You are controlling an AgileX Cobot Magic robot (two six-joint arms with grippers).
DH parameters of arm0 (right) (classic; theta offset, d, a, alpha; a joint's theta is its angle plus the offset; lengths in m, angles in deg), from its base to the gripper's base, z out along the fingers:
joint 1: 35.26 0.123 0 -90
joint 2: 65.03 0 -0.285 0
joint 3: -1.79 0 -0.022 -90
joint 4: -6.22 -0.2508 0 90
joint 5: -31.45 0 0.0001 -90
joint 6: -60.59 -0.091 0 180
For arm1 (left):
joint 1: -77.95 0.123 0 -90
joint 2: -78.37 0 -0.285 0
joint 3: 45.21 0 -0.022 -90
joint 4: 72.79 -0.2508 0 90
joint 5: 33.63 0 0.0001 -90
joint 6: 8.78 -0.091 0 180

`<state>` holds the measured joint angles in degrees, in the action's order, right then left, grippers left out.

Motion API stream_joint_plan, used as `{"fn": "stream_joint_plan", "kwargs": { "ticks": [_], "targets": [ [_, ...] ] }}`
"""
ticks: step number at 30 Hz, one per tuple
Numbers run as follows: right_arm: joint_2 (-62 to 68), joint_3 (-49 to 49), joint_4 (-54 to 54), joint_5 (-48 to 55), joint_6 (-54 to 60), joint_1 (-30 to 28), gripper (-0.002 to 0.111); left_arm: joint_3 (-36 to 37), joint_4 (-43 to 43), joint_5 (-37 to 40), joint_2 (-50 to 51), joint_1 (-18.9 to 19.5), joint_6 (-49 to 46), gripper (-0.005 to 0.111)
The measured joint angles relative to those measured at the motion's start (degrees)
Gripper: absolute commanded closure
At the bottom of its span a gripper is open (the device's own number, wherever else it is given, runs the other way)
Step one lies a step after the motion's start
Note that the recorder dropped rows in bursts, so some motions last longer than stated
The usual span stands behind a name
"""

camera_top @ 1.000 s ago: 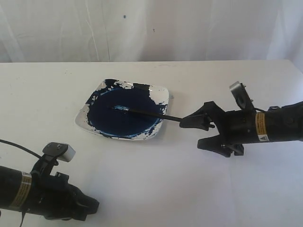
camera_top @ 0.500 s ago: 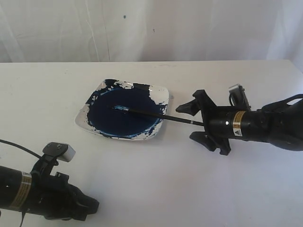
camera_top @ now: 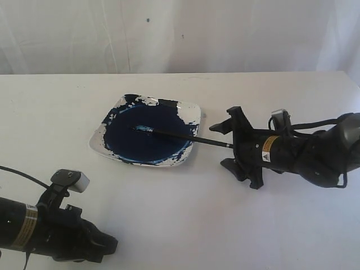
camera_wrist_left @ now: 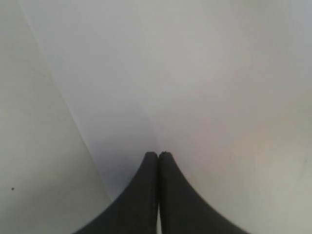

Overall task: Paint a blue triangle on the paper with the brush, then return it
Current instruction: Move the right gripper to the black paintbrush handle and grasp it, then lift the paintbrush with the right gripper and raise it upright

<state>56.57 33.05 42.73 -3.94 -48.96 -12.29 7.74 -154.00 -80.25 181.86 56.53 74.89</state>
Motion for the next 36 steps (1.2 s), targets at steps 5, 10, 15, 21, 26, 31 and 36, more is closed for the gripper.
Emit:
{"fn": "stream_joint_plan", "kwargs": {
  "ticks": [5, 10, 15, 21, 26, 31, 36],
  "targets": [
    [1.20, -0.26, -4.71, -1.57, 2.12, 0.81, 0.038, 0.00, 0.00, 0.00, 0.00, 0.00, 0.00, 0.107],
    [1.67, -0.26, -9.31, -1.32, 6.11, 1.02, 0.042, 0.00, 0.00, 0.00, 0.00, 0.00, -0.34, 0.107],
    [1.67, -0.26, -12.55, -1.07, 8.21, 1.02, 0.042, 0.00, 0.00, 0.00, 0.00, 0.00, -1.80, 0.107],
    [2.50, -1.66, -14.24, -0.50, 9.36, 1.02, 0.044, 0.00, 0.00, 0.00, 0.00, 0.00, -2.43, 0.107],
    [3.98, -4.25, -14.24, -0.50, 9.66, 1.23, 0.053, 0.00, 0.00, 0.00, 0.00, 0.00, -2.43, 0.107],
    [4.84, -5.39, -14.24, -0.61, 9.76, 2.15, 0.060, 0.00, 0.00, 0.00, 0.00, 0.00, -2.43, 0.107],
    [5.18, -5.94, -14.46, -0.61, 9.76, 2.38, 0.069, 0.00, 0.00, 0.00, 0.00, 0.00, -2.43, 0.107]
  ]
}}
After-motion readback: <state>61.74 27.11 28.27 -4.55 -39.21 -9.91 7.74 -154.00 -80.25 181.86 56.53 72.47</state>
